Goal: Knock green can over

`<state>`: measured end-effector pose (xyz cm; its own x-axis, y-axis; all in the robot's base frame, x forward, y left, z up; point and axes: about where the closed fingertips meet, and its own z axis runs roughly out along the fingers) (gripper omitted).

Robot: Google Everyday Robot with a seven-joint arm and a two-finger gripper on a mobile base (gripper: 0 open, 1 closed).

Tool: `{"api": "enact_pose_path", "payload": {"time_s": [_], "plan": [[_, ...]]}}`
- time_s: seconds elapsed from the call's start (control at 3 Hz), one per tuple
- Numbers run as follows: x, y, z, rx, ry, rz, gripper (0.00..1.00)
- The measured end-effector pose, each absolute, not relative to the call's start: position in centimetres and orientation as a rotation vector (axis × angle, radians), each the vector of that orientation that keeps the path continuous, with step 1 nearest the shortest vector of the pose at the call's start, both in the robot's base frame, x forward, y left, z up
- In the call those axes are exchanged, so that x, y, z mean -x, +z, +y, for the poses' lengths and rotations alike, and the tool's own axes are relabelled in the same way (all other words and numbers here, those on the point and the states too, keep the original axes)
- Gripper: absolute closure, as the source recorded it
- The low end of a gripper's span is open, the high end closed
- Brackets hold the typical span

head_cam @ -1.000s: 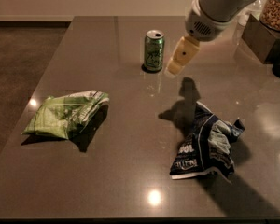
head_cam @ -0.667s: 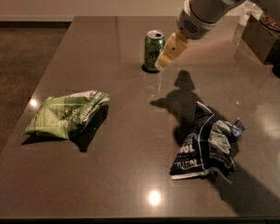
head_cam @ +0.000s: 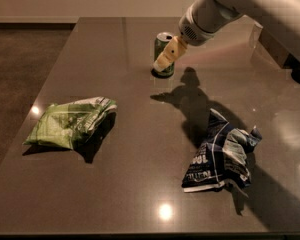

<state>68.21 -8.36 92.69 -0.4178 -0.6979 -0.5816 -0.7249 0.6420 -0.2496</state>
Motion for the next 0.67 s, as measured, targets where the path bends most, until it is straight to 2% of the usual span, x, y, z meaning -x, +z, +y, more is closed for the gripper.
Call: {"api": "enact_pose_path", "payload": {"time_s": [0.67], "plan": [[-71.5, 90.9, -7.5, 1.058, 0.117, 2.188, 0.00]]}}
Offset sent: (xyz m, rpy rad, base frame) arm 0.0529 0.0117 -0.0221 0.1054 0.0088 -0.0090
